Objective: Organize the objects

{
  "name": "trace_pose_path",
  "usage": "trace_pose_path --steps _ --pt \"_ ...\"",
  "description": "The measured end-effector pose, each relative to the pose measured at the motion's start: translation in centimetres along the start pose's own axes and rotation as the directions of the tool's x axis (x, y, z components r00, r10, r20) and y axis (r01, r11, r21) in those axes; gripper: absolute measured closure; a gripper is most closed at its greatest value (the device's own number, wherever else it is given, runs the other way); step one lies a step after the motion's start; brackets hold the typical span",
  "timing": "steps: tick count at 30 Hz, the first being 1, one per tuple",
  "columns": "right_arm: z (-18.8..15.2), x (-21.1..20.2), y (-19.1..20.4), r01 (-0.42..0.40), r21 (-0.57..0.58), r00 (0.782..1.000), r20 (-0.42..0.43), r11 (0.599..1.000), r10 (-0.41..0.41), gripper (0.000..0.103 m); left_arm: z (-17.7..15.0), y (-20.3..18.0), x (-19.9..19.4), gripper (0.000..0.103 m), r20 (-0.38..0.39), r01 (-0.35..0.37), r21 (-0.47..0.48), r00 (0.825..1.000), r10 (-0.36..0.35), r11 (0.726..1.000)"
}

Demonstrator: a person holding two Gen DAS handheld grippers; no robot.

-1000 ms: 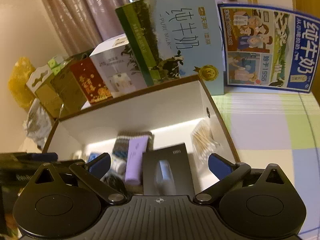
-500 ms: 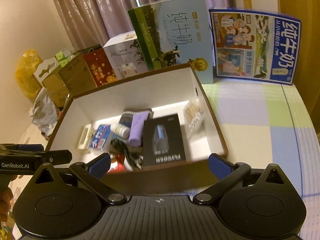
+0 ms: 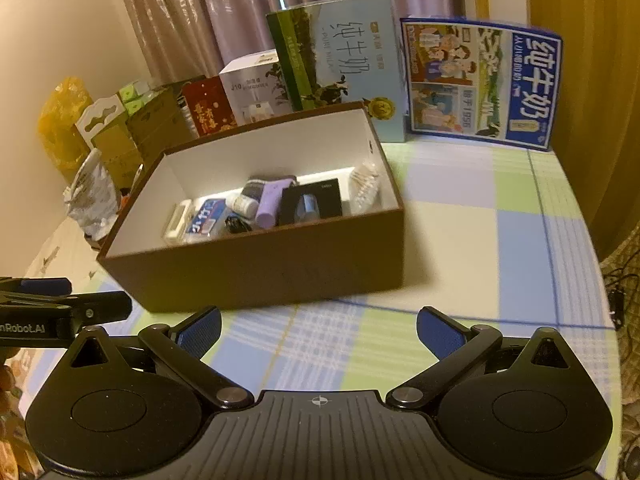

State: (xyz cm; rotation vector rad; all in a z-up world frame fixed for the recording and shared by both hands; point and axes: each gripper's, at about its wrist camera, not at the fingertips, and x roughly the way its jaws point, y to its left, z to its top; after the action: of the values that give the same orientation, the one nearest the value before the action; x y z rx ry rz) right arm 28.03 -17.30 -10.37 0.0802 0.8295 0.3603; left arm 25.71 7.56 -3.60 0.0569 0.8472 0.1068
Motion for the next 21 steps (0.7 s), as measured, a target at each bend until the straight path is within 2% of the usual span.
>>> trace_pose_path --steps 4,12,21 --pt "-1.4 -1.6 -0.2 0.011 -0.021 1.0 -0.01 1.0 -0.011 0.002 -1.9 -1.1 -1.7 0.001 0.004 -0.024 0.012 1.0 0.024 1.0" --pt "-3.8 -4.6 -0.7 0.012 -0.042 1.0 -0.026 0.999 -0.013 0.002 -5.4 -2.9 -4.8 0.001 -0.002 -0.019 -0.014 1.0 0.019 1.0" --pt "-5.4 -7.3 -0.4 -0.008 -0.06 0.999 -0.035 0.998 0.006 0.002 -8.0 -3.7 -7.3 0.002 -0.014 -0.03 -0.042 0.999 0.03 0.999"
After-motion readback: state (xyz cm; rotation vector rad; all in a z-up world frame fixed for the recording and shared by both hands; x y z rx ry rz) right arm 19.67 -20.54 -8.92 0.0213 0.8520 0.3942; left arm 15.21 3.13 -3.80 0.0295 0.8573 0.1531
